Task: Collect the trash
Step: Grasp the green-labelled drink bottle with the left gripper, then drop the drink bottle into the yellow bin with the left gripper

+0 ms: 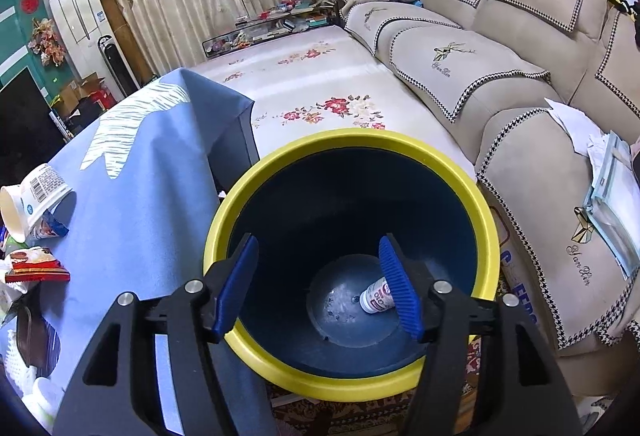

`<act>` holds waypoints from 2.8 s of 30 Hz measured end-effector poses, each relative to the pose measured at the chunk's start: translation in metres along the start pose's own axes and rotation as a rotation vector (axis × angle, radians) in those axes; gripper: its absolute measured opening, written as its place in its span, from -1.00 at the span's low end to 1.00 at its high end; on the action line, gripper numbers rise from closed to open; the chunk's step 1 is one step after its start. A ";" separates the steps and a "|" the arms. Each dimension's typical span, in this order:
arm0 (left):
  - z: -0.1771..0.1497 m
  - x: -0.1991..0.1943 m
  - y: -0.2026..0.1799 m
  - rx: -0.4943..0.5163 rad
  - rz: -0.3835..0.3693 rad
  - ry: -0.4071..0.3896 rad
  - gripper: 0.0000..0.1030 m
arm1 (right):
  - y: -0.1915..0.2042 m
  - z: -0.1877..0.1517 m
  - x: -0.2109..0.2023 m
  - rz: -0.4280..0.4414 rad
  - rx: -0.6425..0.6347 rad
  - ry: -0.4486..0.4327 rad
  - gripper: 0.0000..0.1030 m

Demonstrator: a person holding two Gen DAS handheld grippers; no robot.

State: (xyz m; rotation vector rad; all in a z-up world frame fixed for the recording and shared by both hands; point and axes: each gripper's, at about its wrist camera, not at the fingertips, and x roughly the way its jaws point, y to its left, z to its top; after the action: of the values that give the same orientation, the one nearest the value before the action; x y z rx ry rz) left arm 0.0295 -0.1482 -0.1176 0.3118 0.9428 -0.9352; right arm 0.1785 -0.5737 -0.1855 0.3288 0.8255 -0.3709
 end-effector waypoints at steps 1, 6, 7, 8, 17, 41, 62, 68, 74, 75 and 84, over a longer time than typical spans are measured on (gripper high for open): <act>0.003 0.006 0.004 -0.022 0.011 0.012 0.67 | 0.000 -0.001 0.000 0.002 0.001 0.001 0.17; 0.015 0.023 0.015 -0.123 0.045 0.040 0.30 | 0.003 -0.004 -0.001 0.017 -0.005 0.001 0.17; 0.015 0.024 0.016 -0.128 0.060 0.046 0.26 | 0.002 -0.004 -0.001 0.017 -0.005 0.000 0.17; 0.016 0.027 0.016 -0.130 0.077 0.056 0.25 | 0.002 -0.005 -0.002 0.017 -0.005 0.000 0.17; 0.025 0.039 0.003 -0.078 0.190 0.090 0.03 | 0.000 -0.007 -0.010 0.033 0.007 -0.017 0.17; 0.101 -0.040 0.010 -0.025 0.149 -0.095 -0.01 | -0.013 -0.009 -0.054 0.046 0.015 -0.100 0.17; 0.301 0.201 -0.068 0.107 0.021 0.114 -0.01 | -0.097 -0.017 -0.076 -0.088 0.114 -0.149 0.17; 0.322 0.276 -0.067 0.064 0.052 0.211 -0.01 | -0.111 -0.026 -0.074 -0.096 0.135 -0.126 0.17; 0.318 0.298 -0.056 0.025 0.093 0.236 0.06 | -0.112 -0.031 -0.077 -0.100 0.146 -0.117 0.17; 0.318 0.290 -0.054 0.022 0.088 0.221 0.17 | -0.113 -0.031 -0.079 -0.100 0.146 -0.118 0.18; 0.287 0.135 -0.040 -0.050 0.053 -0.070 0.58 | -0.081 -0.038 -0.091 -0.058 0.098 -0.119 0.21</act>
State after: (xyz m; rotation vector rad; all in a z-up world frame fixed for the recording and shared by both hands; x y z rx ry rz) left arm 0.1892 -0.4175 -0.0532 0.2586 0.8883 -0.8672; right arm 0.0615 -0.6118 -0.1515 0.3706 0.7023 -0.4819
